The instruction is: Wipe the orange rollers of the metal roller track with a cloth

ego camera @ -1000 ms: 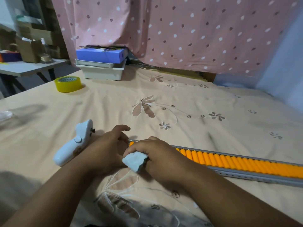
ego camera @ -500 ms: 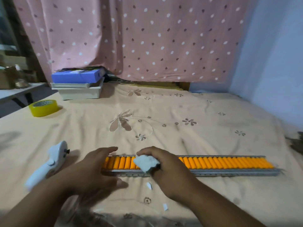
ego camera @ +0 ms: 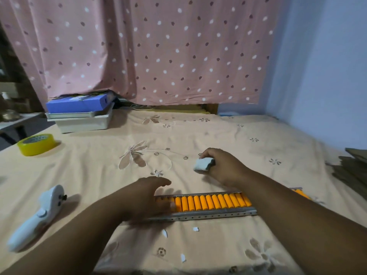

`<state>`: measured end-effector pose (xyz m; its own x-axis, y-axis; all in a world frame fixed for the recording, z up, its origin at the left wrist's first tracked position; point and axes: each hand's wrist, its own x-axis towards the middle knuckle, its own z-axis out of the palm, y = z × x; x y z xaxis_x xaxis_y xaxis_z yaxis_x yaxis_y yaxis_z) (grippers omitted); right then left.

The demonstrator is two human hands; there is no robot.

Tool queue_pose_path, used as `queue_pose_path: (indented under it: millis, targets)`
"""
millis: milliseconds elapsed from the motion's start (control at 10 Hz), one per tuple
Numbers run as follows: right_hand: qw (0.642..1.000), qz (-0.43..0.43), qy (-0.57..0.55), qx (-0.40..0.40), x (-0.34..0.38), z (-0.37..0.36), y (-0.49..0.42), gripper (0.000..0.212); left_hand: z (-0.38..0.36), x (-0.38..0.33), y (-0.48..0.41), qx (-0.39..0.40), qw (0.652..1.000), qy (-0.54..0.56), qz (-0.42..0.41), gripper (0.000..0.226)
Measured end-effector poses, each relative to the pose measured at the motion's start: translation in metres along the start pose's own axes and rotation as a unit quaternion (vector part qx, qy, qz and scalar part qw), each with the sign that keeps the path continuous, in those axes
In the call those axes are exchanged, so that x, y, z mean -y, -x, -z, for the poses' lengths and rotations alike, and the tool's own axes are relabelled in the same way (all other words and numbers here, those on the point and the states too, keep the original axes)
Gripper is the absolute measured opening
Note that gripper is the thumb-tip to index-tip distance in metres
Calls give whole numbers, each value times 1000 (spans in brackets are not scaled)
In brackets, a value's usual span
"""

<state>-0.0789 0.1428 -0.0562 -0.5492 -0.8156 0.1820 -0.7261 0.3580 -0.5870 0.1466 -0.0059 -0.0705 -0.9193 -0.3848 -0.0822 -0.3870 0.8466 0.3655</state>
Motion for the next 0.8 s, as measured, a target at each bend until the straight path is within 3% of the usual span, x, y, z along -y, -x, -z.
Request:
queue_pose_path:
  millis: [100, 200, 500, 700, 800]
  targets:
    - [1000, -1, 2, 27, -5, -11, -9, 27, 3, -14, -23, -12, 1000, 24, -3, 68]
    - [995, 19, 41, 94, -10, -23, -11, 20, 2, -26, -43, -20, 999, 47, -6, 55]
    - [986, 9, 37, 162, -19, -21, 3, 34, -22, -39, -59, -1, 995, 93, -35, 38]
    - [974, -12, -40, 221, -21, -4, -1, 41, -14, -27, -69, 21, 995, 91, -47, 25]
    - [943, -101, -177, 262, -24, 7, -23, 38, -1, -16, -85, 66, 988, 132, -50, 26]
